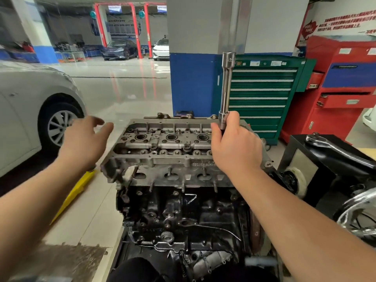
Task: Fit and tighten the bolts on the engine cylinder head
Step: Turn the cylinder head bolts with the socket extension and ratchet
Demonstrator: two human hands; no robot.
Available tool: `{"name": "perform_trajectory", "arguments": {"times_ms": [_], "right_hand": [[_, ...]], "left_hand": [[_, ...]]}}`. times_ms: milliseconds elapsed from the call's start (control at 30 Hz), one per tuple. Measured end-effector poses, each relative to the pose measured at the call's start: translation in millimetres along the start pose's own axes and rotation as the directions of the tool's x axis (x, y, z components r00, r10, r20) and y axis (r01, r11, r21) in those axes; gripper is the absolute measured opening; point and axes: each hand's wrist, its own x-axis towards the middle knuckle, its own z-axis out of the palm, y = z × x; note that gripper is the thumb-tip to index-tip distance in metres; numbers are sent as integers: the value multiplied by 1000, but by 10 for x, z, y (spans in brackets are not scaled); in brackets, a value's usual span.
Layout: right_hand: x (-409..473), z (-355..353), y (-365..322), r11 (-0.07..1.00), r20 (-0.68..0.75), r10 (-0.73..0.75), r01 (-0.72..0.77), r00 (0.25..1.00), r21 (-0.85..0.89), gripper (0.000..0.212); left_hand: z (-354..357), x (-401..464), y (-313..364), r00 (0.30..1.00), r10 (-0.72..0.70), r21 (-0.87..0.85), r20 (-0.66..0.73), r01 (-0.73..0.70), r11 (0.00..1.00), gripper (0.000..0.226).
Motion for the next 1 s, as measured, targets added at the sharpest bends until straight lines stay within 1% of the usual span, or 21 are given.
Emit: {"name": "perform_trajectory", "arguments": {"times_ms": [67,100,133,167,200,233,267,300,333,367,433,500,567,633,700,767,867,1000], "right_hand": [[-11,-8,0,1000,-17,4,-4,1000,15,27],[-12,-11,1,1000,-17,3,-3,1000,24,27],[-11,-18,3,1000,-13,4,-4,1000,29,27],[-11,-26,5,1000,-6,7,-7,1000,30,27],[-8,-32,5,1000,2,10,-10,1000,27,27],[-7,-38,5,1000,9,11,-11,1000,21,28],[-10,-41,4,1000,12,10,-11,1000,13,28],[-12,-41,2,1000,10,10,-10,1000,8,28],[-15,-36,1,1000,6,10,-10,1000,9,28],[-15,-28,-2,1000,3,12,-12,1000,11,28],[-21,-20,-4,1000,-13,14,-14,1000,13,28],[-33,-21,-17,1000,-23,15,-14,1000,20,27],[-37,-16,-15,999,-18,19,-18,1000,43,28],[-35,1,-3,997,-8,23,-23,1000,75,27],[-34,11,8,996,5,20,-20,1000,92,27],[-21,8,10,995,33,16,-19,999,101,26],[6,-10,-2,991,103,35,-48,994,128,26],[28,-62,-8,982,181,24,-56,983,178,26]], "left_hand": [[122,-146,-181,992,-125,-205,3,123,971,51],[215,-232,-194,979,-201,-316,17,196,928,44],[293,-290,-182,960,-278,-432,36,266,862,34],[357,-320,-157,934,-353,-563,47,317,763,28],[378,-356,-113,901,-426,-705,83,355,614,30],[367,-401,-63,864,-478,-822,159,384,420,35],[353,-447,-43,843,-492,-881,218,387,273,40],[346,-489,-41,850,-474,-909,230,362,207,44],[349,-542,-32,867,-455,-924,202,323,204,47],[362,-598,-18,885,-439,-928,154,283,244,49],[438,-698,41,908,-416,-903,47,216,370,49],[516,-725,101,903,-423,-866,-80,147,478,49],[553,-713,162,870,-459,-835,-178,113,538,44],[578,-673,178,847,-490,-825,-206,118,552,36],[596,-644,156,841,-499,-823,-209,124,554,32],[608,-623,156,834,-506,-830,-219,113,546,31],[580,-571,201,810,-549,-851,-206,128,510,30],[535,-564,242,811,-544,-831,-214,141,538,32]]}}
